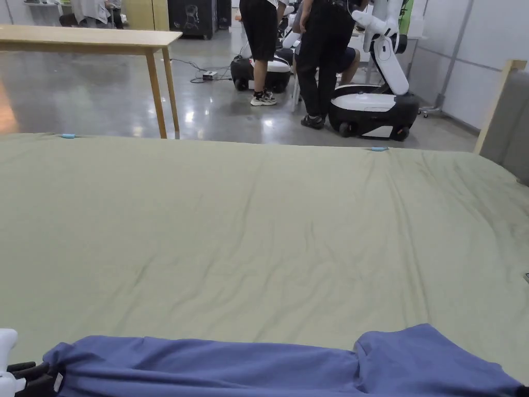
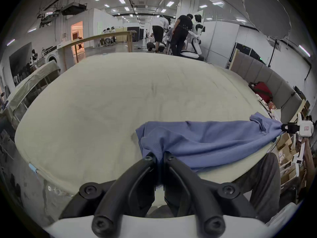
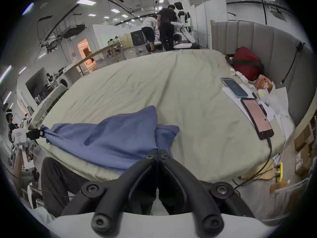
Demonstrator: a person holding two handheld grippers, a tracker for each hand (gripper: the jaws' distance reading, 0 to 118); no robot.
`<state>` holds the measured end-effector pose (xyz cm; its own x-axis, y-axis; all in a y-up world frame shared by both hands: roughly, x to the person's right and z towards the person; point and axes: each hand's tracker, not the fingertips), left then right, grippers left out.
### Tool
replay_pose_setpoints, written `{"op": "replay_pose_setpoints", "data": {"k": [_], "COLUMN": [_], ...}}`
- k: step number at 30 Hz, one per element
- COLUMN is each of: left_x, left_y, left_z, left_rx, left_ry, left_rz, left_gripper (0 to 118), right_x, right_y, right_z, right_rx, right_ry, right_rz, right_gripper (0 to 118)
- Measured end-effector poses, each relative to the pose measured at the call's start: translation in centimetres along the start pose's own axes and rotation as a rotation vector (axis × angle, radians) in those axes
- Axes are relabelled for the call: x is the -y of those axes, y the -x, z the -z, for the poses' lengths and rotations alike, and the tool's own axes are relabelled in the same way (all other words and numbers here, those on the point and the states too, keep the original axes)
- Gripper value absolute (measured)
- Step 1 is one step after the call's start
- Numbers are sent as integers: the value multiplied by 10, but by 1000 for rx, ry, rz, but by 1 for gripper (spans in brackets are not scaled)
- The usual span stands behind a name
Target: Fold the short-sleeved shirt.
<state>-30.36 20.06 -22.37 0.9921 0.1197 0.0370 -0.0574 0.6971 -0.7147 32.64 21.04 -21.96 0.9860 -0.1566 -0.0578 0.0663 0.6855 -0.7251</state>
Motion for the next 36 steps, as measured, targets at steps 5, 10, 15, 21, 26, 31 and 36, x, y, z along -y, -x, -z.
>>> {"op": "replay_pose_setpoints", "data": {"k": [5,10,15,21,26,31,36], "left_x": [0,-19,-54,-55,-40,-33,-37], "left_y": [2,6,-51,-121,-148,-126,-56], "left_z": [6,-4,-37,-61,-67,-70,-72], "left_rx": [-4,-49,-135,-148,-177,-146,-52], "left_ry": [24,-68,-292,-537,-623,-577,-439], "left_rz": [-28,-68,59,88,63,41,-89], "left_gripper": [111,101,1,1,1,1,1], "right_x": [-1,-6,-38,-45,-38,-27,-19], "right_y": [-2,10,66,137,174,200,216], "right_z": [10,9,-20,-28,-25,-23,-23], "right_rx": [28,100,165,95,79,137,170], "right_ry": [21,-105,-355,-548,-595,-670,-701], "right_rz": [19,-18,-100,-121,-135,-199,-222], "right_gripper": [102,106,1,1,1,1,1]}}
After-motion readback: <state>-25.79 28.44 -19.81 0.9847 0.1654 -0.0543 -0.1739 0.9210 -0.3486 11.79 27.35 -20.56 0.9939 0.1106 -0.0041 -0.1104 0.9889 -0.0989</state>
